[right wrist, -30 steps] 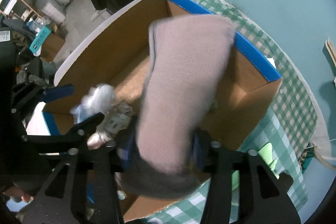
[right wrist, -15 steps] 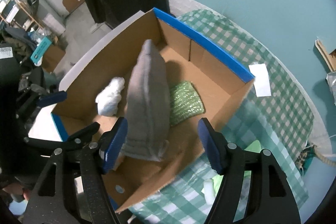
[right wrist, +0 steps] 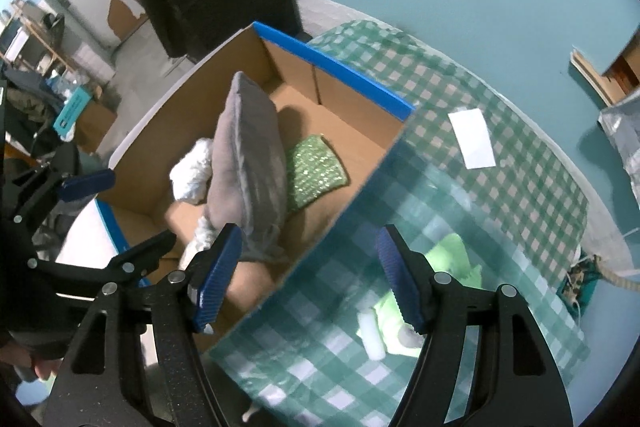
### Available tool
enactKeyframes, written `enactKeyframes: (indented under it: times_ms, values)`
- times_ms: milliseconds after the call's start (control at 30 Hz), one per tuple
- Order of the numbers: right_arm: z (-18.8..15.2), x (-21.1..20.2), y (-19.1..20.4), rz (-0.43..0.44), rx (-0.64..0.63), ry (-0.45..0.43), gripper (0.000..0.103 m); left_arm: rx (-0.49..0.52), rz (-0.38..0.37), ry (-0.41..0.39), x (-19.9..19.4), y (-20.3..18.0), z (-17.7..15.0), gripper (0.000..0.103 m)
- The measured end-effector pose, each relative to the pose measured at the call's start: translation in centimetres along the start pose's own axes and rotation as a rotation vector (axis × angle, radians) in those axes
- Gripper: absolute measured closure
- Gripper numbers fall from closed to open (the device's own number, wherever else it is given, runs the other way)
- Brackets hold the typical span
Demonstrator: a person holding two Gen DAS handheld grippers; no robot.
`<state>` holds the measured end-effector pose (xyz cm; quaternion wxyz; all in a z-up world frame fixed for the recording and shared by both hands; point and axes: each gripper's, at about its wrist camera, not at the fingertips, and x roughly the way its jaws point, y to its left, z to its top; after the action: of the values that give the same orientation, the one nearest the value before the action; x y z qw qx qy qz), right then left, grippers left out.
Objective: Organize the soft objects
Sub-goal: 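Open right tool over box dropping pink fleece while left drops white bag, then move both tools back over the black sock and grey sock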
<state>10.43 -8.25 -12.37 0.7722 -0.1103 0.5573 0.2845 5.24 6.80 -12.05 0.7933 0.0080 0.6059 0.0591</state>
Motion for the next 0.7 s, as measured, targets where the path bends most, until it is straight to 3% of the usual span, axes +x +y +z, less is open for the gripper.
enactKeyframes:
  times_ms: [700]
  values:
    - [-6.4, -3.6, -8.5, -0.079, 0.161, -0.008, 0.032, 0.146, -0.054, -0.041, -2.4, -8.0, 0.2, 0.023]
